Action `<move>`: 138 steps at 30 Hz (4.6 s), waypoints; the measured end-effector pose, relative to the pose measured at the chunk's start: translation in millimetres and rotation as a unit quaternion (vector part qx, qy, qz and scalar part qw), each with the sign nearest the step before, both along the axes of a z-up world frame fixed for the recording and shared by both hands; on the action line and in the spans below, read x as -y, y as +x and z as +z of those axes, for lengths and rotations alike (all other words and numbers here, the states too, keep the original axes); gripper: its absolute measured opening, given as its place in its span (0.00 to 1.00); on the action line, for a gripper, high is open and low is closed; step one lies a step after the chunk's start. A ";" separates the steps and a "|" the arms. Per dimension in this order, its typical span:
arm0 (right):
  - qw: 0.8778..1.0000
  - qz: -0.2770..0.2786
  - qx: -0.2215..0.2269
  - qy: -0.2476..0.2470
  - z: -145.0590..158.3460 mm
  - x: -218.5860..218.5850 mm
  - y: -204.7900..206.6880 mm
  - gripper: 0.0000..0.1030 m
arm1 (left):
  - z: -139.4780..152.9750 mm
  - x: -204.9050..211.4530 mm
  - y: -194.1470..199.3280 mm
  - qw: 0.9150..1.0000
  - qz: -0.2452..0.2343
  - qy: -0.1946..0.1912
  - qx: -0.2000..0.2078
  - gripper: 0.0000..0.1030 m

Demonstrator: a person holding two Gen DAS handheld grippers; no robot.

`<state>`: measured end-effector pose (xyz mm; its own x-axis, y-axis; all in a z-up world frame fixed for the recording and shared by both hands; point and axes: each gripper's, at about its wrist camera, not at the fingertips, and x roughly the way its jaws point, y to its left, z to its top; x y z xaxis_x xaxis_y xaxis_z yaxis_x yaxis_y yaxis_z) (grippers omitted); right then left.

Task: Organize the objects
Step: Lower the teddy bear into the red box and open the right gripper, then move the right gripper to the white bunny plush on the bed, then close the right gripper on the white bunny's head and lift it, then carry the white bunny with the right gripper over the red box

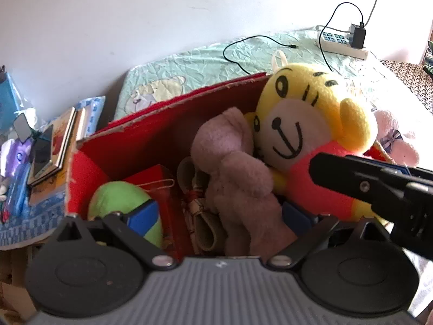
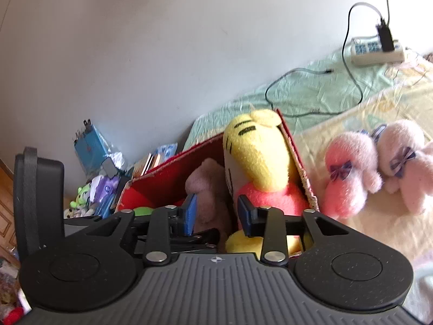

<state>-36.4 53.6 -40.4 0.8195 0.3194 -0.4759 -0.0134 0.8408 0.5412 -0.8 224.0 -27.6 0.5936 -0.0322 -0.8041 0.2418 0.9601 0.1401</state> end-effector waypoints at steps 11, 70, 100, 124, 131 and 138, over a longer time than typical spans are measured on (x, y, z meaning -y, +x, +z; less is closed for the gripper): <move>0.999 0.015 0.003 0.031 2.9 4.5 -7.1 0.37 | 10.7 0.0 -11.8 1.000 0.001 -0.001 0.008 0.95; 0.991 0.081 -0.033 0.102 -22.3 180.4 -18.4 0.37 | 58.8 126.9 -33.9 0.991 0.118 0.025 0.066 0.97; 0.969 0.001 -0.148 0.197 -98.6 283.1 32.4 0.42 | -46.0 241.1 33.0 0.984 -0.064 -0.144 -0.078 0.98; 0.957 0.066 -0.155 0.236 -125.7 279.5 66.9 0.31 | -82.1 250.7 68.4 0.973 -0.070 -0.178 -0.126 0.96; 0.957 0.066 -0.160 0.232 -116.1 284.5 49.5 0.29 | -68.6 261.9 45.3 0.975 -0.095 -0.173 -0.108 0.89; 0.962 0.068 -0.147 0.220 -96.5 284.5 20.6 0.29 | -53.9 263.7 19.3 0.970 -0.116 -0.187 -0.098 0.89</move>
<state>-15.7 -230.9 -136.8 0.6071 0.6368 -0.4754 0.1013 0.5313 0.8411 18.5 -39.6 -81.4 0.3717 -0.4586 -0.8072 0.4438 0.8515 -0.2793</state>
